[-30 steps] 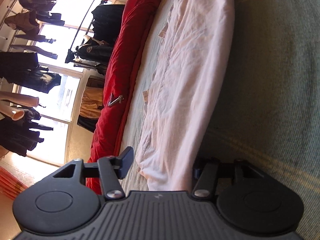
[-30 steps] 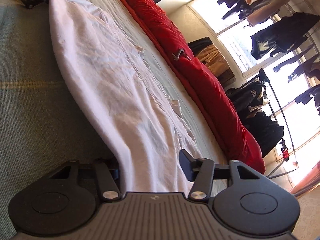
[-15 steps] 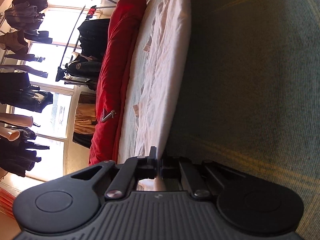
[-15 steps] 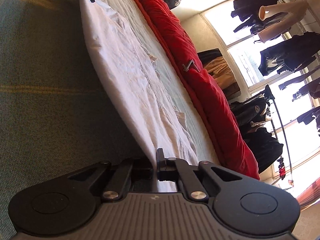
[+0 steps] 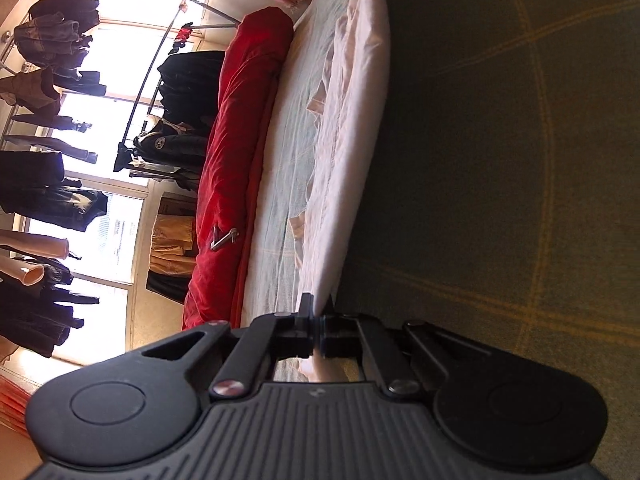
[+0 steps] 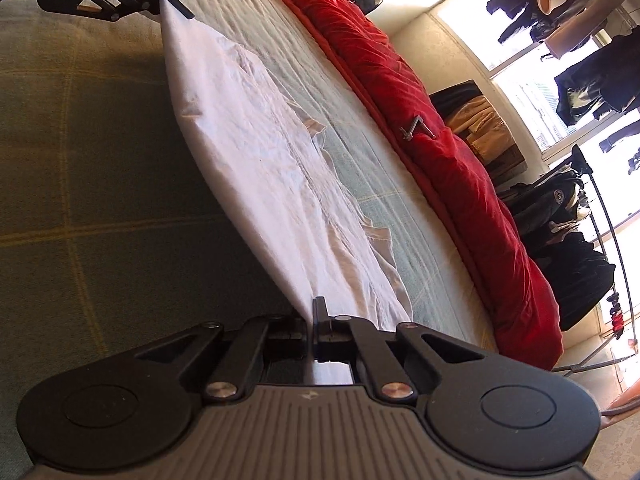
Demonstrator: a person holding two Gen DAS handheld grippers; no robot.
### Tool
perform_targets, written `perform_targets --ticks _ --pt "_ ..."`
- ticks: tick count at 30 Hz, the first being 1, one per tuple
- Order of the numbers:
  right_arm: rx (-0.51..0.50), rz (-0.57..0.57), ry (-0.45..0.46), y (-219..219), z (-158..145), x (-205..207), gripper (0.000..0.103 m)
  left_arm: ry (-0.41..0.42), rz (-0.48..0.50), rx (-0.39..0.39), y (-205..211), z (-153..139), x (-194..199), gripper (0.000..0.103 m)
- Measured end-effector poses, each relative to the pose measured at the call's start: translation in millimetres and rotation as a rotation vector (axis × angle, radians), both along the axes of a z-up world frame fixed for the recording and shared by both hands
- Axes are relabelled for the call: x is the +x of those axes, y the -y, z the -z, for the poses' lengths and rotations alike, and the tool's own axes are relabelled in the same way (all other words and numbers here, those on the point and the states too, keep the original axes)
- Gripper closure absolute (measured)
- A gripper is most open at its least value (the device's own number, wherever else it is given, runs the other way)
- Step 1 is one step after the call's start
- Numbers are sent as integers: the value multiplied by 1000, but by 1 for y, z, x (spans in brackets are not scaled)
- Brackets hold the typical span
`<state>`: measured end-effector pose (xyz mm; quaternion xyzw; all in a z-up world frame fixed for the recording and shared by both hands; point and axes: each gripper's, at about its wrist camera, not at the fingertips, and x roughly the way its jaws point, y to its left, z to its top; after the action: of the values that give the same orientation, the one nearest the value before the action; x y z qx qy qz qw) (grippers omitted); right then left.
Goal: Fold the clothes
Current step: 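Lift the pinched side edge with both grippers and fold it across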
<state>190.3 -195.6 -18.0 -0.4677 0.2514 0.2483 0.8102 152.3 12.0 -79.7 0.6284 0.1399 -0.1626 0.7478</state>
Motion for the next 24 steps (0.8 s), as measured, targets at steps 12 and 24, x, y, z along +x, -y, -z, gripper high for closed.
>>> perform_targets --ticks 12,24 --pt "7 -14 -113 4 -14 -70 100 -46 31 16 0 -13 -69 102" --pt "34 -6 -212 10 -18 -129 100 -94 50 11 0 -13 -126 102"
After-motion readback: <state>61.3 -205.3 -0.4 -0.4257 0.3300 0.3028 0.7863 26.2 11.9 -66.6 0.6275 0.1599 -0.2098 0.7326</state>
